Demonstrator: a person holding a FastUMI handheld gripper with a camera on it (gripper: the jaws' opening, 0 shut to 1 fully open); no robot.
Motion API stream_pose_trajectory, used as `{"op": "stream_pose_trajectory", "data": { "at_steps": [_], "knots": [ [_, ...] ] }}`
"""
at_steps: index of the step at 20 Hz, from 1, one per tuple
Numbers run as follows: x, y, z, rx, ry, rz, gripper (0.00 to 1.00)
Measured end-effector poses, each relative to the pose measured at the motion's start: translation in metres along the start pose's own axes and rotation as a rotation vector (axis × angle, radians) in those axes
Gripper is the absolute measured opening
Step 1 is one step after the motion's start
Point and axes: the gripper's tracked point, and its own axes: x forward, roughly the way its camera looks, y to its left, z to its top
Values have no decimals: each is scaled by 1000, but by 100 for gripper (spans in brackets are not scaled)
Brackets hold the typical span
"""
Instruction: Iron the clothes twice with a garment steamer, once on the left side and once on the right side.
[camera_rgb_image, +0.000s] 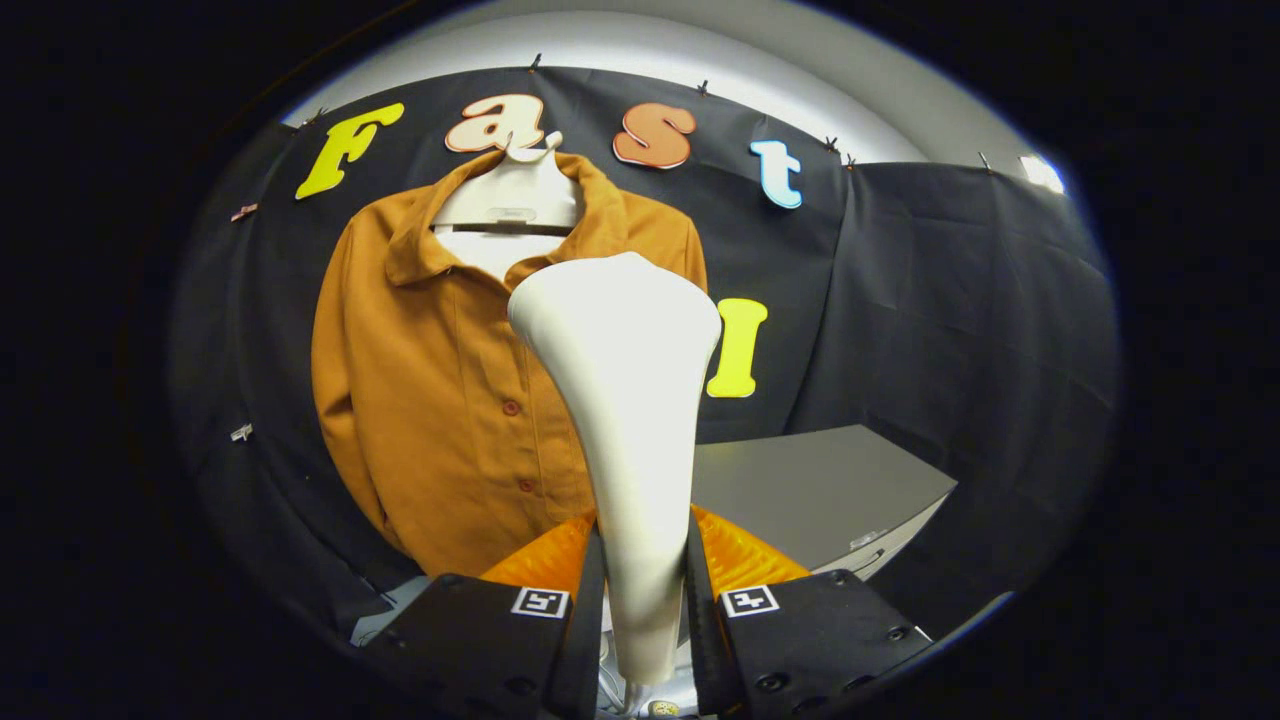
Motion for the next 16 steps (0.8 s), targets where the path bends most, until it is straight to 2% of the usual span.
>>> {"op": "stream_pose_trajectory", "data": {
  "at_steps": [16],
  "knots": [
    [-24,-16,50,51,-191,31,40]
  ]
}}
